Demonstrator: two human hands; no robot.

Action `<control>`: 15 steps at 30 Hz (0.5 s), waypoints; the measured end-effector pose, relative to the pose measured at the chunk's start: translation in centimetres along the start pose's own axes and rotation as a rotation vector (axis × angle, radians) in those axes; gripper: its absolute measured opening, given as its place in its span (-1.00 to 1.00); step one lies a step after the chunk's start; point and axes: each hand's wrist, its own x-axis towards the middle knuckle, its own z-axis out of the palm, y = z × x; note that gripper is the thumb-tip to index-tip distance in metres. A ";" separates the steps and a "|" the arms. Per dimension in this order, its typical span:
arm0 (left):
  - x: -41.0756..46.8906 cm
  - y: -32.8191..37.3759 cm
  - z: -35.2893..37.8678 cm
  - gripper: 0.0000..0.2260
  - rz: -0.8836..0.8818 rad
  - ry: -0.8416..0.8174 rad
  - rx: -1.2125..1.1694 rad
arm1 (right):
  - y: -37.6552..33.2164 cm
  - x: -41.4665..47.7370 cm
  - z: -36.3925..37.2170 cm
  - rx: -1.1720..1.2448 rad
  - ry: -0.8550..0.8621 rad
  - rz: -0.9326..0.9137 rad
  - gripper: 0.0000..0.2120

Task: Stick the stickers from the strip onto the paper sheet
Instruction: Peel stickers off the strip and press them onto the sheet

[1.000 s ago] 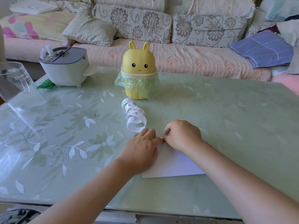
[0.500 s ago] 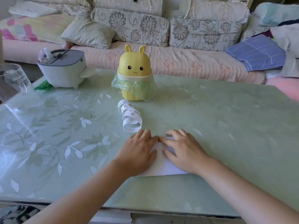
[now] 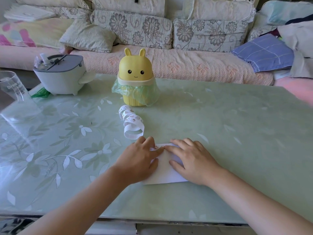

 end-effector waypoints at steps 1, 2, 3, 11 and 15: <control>-0.1 -0.1 -0.1 -0.65 0.016 0.003 -0.005 | 0.0 0.1 -0.1 -0.003 0.005 -0.001 -0.44; -0.2 -0.1 -0.1 -0.66 0.024 0.008 -0.013 | 0.0 0.1 0.0 -0.004 0.010 -0.002 -0.45; -0.3 -0.1 -0.1 -0.65 0.022 0.015 -0.025 | 0.0 0.2 0.0 -0.002 0.019 -0.004 -0.46; -0.5 0.8 0.7 -0.54 -0.083 0.017 0.009 | -0.2 0.2 1.1 0.015 0.022 -0.016 -0.35; -0.8 0.9 0.6 -0.59 -0.119 0.048 0.016 | 0.2 0.2 0.8 0.007 0.007 0.005 -0.30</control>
